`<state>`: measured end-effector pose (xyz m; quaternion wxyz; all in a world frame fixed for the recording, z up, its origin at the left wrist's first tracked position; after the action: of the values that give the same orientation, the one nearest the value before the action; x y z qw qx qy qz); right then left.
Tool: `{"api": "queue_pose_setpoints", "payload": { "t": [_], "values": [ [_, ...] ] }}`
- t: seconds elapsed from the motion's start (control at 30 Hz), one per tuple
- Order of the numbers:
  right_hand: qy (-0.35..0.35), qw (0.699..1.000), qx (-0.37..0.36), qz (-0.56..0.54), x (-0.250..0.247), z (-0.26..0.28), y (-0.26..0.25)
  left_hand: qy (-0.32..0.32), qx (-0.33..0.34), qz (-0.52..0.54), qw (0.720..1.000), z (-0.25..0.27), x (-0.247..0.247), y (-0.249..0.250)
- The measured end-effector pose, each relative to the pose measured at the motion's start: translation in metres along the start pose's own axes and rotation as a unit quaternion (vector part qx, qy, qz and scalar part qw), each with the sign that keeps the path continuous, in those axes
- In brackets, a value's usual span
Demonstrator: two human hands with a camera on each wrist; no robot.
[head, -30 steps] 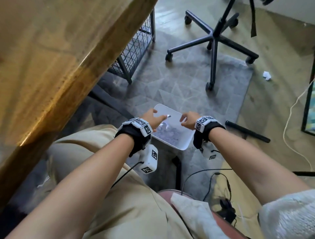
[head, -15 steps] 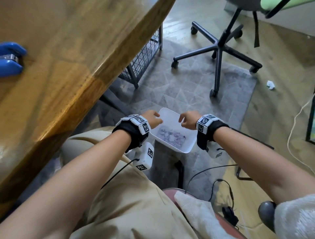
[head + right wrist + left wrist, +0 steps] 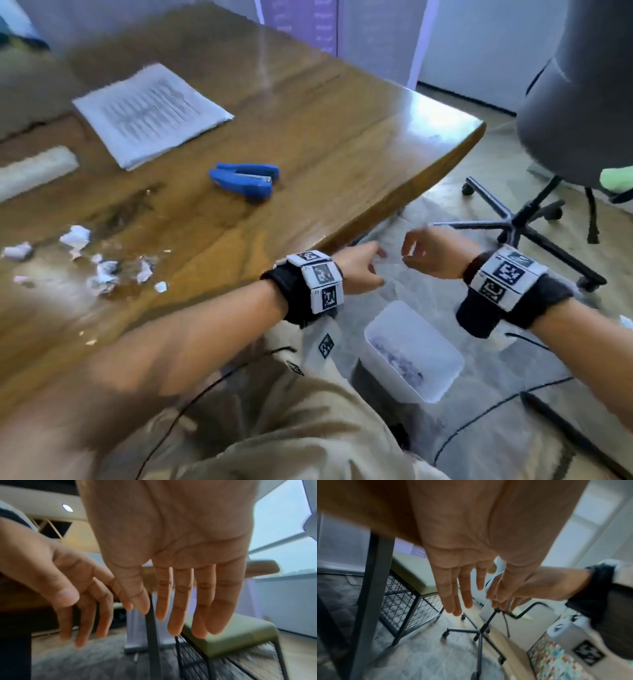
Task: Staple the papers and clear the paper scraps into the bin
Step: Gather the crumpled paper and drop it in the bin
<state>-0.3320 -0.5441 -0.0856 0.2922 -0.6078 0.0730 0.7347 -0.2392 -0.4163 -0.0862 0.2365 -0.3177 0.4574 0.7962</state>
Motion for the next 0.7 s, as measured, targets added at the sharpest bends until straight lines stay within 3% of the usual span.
{"api": "queue_pose_setpoints", "payload": {
  "t": [0.1, 0.23, 0.33, 0.43, 0.53, 0.7],
  "values": [
    [0.065, 0.996, -0.06, -0.011, -0.046, -0.001, -0.049, 0.028, 0.044, 0.074, 0.996, 0.046, -0.039, -0.003],
    [0.076, 0.984, -0.16, -0.03, -0.073, -0.013, -0.118, 0.097, 0.057, 0.074, 0.991, 0.111, -0.093, -0.028],
    [0.053, 0.97, -0.238, -0.02, -0.072, -0.024, -0.171, 0.152, -0.005, 0.028, 0.988, 0.154, -0.126, -0.065],
    [0.012, 0.954, -0.297, 0.048, -0.056, -0.035, -0.222, 0.199, -0.115, -0.065, 0.971, 0.191, -0.152, -0.111],
    [-0.036, 0.94, -0.337, 0.046, -0.039, -0.036, -0.262, 0.188, -0.208, -0.098, 0.955, 0.217, -0.163, -0.15],
    [-0.045, 0.922, -0.378, 0.071, -0.021, -0.029, -0.316, 0.178, -0.244, -0.078, 0.95, 0.232, -0.153, -0.189]
  ]
}}
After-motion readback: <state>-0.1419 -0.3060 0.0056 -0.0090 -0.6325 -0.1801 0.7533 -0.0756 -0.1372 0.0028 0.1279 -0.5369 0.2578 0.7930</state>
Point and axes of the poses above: each hand's wrist, its own z-axis away from the middle knuckle, its own x-axis out of the palm, y = z × x, the point moved 2 cm from there along -z, towards the middle knuckle, and after that the axes turned 3 degrees about y, right-handed, at the moved point
